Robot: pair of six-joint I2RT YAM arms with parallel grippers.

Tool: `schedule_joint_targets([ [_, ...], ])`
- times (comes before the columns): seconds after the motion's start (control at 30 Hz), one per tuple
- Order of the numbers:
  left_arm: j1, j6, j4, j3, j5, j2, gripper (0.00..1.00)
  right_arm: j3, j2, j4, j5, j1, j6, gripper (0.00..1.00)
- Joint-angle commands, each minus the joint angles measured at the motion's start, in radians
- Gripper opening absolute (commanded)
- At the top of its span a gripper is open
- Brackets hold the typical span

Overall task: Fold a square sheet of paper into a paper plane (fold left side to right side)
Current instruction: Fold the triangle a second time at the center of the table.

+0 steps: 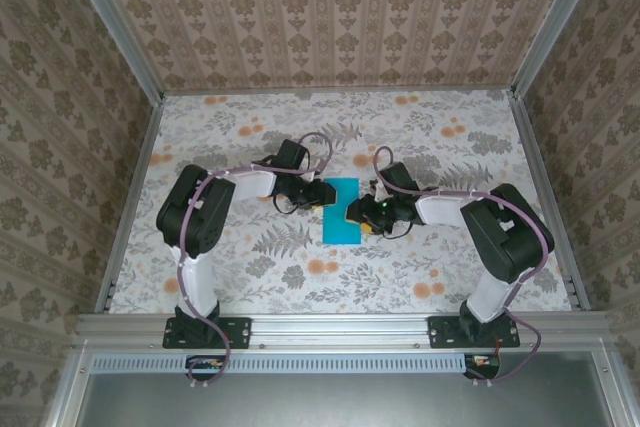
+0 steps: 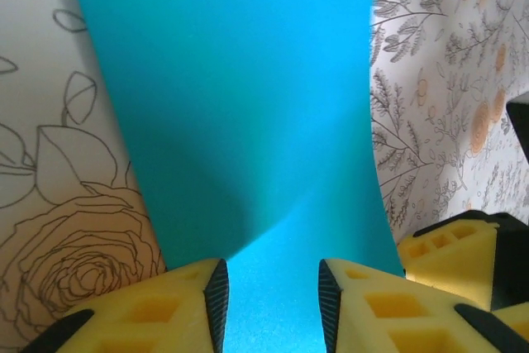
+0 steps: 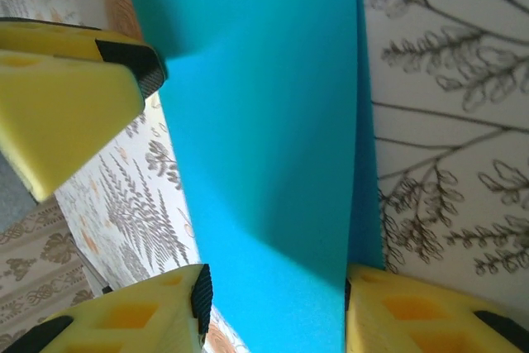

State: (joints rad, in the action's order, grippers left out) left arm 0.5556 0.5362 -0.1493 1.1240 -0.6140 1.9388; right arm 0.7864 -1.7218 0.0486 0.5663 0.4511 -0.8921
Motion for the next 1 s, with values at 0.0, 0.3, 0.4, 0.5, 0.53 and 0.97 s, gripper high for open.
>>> schedule_joint_targets([
  [0.0, -0.014, -0.053, 0.003, -0.022, 0.032, -0.111, 0.47, 0.009, -0.002, 0.066, 0.024, -0.012, -0.031, 0.44],
  [0.3, -0.017, -0.138, 0.056, -0.206, 0.123, -0.369, 0.64, 0.047, -0.022, 0.065, 0.032, -0.035, -0.015, 0.43],
  [0.4, 0.026, -0.185, 0.062, -0.274, 0.161, -0.465, 0.69, 0.075, -0.032, 0.037, 0.040, -0.042, -0.005, 0.41],
  [0.5, 0.109, -0.250, 0.042, -0.325, 0.227, -0.556, 0.74, 0.100, -0.035, 0.005, 0.039, -0.050, -0.003, 0.37],
  [0.53, 0.137, -0.269, 0.034, -0.335, 0.252, -0.578, 0.76, 0.107, -0.036, -0.007, 0.038, -0.051, -0.002, 0.35],
  [0.97, 0.465, -0.436, -0.083, -0.250, 0.563, -0.487, 0.85, 0.165, -0.068, -0.049, 0.037, -0.058, -0.023, 0.31],
])
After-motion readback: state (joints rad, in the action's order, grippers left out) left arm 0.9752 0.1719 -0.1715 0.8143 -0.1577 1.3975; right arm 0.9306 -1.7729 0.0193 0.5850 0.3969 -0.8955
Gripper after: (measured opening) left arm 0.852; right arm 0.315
